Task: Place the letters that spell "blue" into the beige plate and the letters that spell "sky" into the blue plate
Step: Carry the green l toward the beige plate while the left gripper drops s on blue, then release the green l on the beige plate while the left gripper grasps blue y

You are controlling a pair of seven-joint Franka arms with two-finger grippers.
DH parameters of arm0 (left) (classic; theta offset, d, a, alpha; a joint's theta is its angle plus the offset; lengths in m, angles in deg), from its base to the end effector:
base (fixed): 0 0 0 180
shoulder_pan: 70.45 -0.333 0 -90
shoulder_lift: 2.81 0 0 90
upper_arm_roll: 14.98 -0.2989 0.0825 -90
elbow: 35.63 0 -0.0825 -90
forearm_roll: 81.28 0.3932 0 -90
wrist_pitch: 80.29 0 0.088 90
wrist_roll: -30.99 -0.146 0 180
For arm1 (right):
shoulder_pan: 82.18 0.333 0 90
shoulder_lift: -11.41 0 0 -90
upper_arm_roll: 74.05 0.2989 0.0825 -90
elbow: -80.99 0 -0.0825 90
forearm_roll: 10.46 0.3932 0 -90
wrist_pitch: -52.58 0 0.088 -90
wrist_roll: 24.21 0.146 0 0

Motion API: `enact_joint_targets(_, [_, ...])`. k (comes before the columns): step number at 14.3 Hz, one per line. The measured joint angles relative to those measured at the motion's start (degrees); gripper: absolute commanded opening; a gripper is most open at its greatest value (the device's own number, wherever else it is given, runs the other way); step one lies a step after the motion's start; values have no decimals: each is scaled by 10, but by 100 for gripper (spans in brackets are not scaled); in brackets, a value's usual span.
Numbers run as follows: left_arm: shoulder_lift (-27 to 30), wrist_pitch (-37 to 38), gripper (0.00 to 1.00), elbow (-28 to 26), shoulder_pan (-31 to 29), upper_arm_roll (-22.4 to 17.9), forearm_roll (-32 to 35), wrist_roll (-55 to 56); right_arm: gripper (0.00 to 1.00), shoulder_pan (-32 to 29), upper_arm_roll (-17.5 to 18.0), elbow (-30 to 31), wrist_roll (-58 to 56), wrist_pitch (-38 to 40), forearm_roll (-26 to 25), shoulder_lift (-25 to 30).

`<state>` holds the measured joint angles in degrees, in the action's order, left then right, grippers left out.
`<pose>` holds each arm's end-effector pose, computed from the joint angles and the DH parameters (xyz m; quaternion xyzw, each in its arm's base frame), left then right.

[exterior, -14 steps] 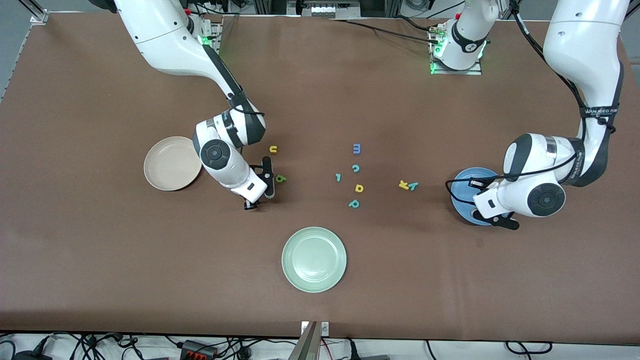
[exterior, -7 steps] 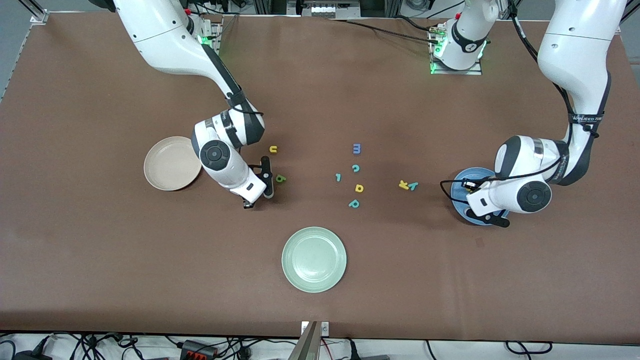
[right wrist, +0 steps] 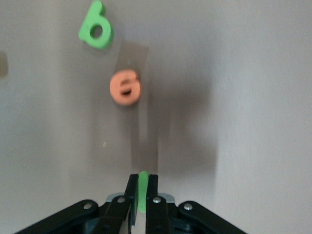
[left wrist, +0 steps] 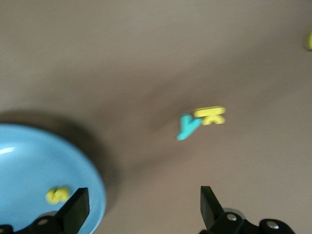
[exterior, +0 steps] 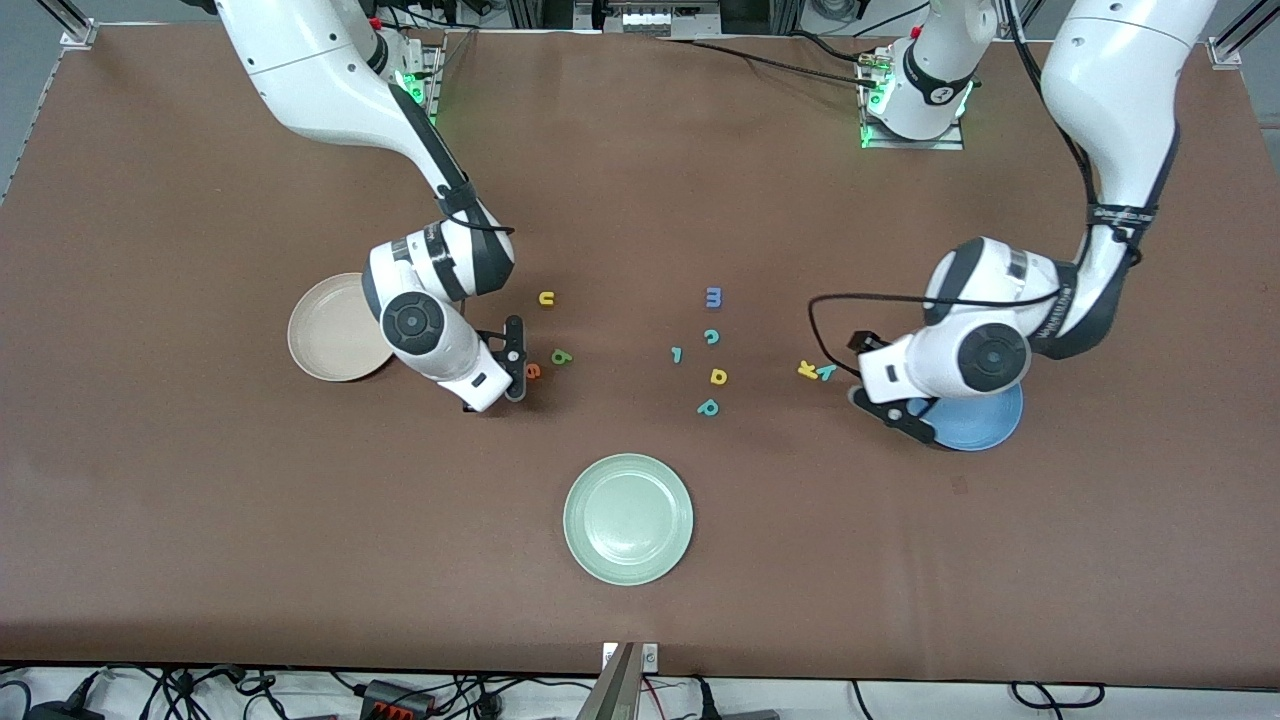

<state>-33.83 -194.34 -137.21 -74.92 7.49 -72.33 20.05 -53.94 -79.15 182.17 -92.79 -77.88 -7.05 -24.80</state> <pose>0.5887 -0.1707 0.1962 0.9504 -0.2765 -0.1401 0.0270 0.5872 0.2552 0.1377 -0.7049 -0.7068 0.0563 0.0179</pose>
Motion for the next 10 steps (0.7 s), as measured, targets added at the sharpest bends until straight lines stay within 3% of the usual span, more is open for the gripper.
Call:
enact_joint_targets(3, [-2,-68,96,-41,14,5,6,-19,0,-20,-29,4,10,65,0,30])
enact_joint_targets(6, [-7,-160,74,-89,19,5,49,-19,0,-81,-35,33,10,108,0,68])
enact_joint_targets(7, [-9,-170,57,-96,19,5,54,-20,0,-102,-35,51,10,112,0,78])
enact_joint_targets(10, [-13,-175,54,-101,19,5,58,-25,0,-141,-35,105,10,112,0,93])
